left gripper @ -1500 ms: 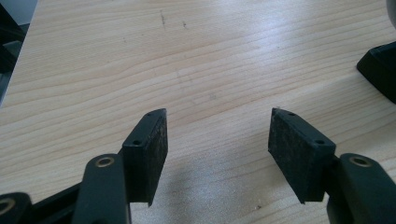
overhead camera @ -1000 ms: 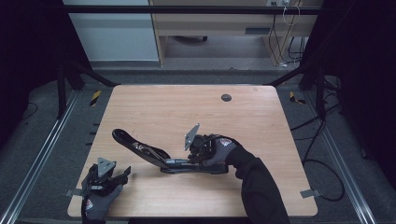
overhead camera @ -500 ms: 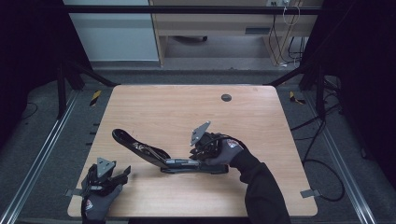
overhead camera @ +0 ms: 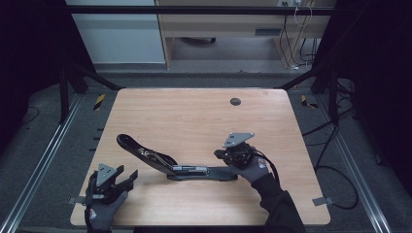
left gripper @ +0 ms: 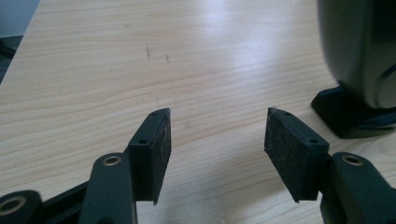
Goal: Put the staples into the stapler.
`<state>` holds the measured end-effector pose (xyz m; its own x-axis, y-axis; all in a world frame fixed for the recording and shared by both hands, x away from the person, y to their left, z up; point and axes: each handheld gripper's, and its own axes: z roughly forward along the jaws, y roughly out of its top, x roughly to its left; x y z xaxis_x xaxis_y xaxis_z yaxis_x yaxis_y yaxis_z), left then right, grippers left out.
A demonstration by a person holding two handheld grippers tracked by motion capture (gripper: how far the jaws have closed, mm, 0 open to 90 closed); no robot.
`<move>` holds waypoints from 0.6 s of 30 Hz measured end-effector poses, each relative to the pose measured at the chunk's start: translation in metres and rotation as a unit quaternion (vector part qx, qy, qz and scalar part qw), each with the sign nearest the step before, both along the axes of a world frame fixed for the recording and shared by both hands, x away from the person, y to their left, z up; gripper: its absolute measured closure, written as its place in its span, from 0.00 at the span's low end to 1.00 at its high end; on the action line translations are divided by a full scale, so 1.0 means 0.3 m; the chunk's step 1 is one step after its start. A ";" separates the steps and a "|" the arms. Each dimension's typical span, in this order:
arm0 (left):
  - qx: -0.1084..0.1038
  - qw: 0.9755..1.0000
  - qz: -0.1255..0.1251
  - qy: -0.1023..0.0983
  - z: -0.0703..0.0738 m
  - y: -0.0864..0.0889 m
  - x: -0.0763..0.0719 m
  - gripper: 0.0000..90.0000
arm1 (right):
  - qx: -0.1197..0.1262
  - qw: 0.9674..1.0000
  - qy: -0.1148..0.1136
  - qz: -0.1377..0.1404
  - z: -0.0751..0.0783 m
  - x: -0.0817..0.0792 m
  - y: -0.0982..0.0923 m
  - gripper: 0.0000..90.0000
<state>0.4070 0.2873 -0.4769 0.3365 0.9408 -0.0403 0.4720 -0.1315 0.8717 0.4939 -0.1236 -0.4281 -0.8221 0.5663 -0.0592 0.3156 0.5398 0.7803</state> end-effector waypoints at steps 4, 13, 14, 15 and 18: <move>-0.021 1.000 0.005 -0.021 0.020 0.000 -0.013 0.45 | 0.025 0.999 0.005 -0.047 -0.026 -0.026 -0.054 1.00; -0.072 0.995 0.013 -0.066 0.059 0.004 -0.047 0.43 | 0.036 0.992 0.004 -0.117 -0.104 -0.079 -0.110 1.00; -0.078 0.994 0.013 -0.070 0.062 0.003 -0.050 0.43 | 0.039 0.991 0.004 -0.128 -0.113 -0.087 -0.115 1.00; -0.083 0.994 0.014 -0.072 0.066 0.001 -0.054 0.43 | 0.042 0.990 0.004 -0.133 -0.123 -0.093 -0.121 1.00; -0.096 0.992 0.012 -0.081 0.079 -0.001 -0.062 0.41 | 0.048 0.987 0.004 -0.151 -0.150 -0.113 -0.142 1.00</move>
<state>0.3885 0.2869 -0.4533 0.3312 0.9286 -0.1671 0.3254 0.0538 0.9440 0.4600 -0.1662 -0.4732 -0.6152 0.7882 0.0126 0.4572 0.3437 0.8203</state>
